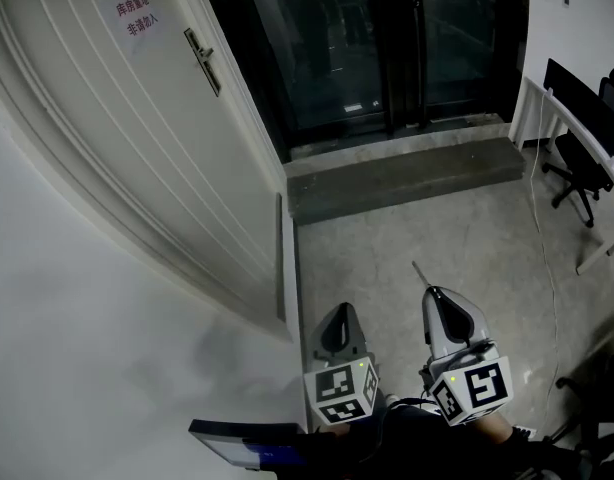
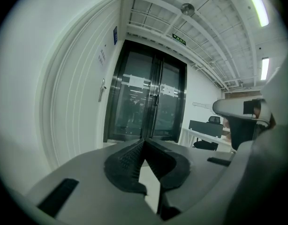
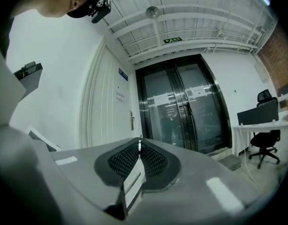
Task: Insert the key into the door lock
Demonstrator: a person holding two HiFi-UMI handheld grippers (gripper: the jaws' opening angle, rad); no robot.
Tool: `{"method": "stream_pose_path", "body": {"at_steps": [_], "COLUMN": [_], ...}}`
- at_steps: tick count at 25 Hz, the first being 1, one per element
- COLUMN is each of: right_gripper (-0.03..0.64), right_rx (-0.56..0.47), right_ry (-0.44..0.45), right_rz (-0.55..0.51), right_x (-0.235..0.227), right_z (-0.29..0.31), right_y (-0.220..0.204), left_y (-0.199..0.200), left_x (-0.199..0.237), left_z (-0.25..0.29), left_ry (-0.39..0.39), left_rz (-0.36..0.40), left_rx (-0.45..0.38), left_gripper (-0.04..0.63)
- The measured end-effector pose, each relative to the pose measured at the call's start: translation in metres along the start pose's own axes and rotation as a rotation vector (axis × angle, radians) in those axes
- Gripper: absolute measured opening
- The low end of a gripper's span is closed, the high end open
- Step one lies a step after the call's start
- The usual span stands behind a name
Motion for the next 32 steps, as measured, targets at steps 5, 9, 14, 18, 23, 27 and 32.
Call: {"method": "stream_pose_path", "body": {"at_steps": [5, 9, 14, 18, 23, 27, 32], "right_gripper": [0.012, 0.012, 0.012, 0.012, 0.012, 0.012, 0.012], "right_rx": [-0.009, -0.013, -0.03, -0.034, -0.038, -0.015, 0.003], "right_ry": [0.0, -0.011, -0.018, -0.024, -0.035, -0.036, -0.041], "right_rz": [-0.008, -0.012, -0.025, -0.031, -0.024, -0.025, -0.021], "right_x": [-0.011, -0.021, -0.028, -0.033, -0.038, -0.041, -0.059], "right_z": [0.045, 0.094, 0.163, 0.208, 0.248, 0.275, 0.306], "right_y": [-0.007, -0.012, -0.013, -0.021, -0.032, -0.041, -0.049], "left_y": [0.008, 0.022, 0.04, 0.048, 0.05, 0.048, 0.046], "left_x": [0.019, 0.035, 0.062, 0.083, 0.104, 0.117, 0.118], "left_z": [0.046, 0.097, 0.159, 0.199, 0.237, 0.263, 0.296], "left_ry": [0.005, -0.016, -0.033, -0.038, -0.046, -0.044, -0.045], "left_rz": [0.002, 0.002, 0.005, 0.005, 0.007, -0.01, -0.02], "left_rx": [-0.013, -0.033, -0.042, -0.042, -0.039, -0.015, 0.01], "left_gripper": [0.0, 0.0, 0.0, 0.0, 0.0, 0.0, 0.0]}}
Point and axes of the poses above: the fingertips, and each gripper's own axes: z forward along the fingers, x to its left, y out of its top, the point moved 8 cm from there along -z, backward along the fingers, and after that the axes turned 8 degrees about -x, right-handed, at the moved point
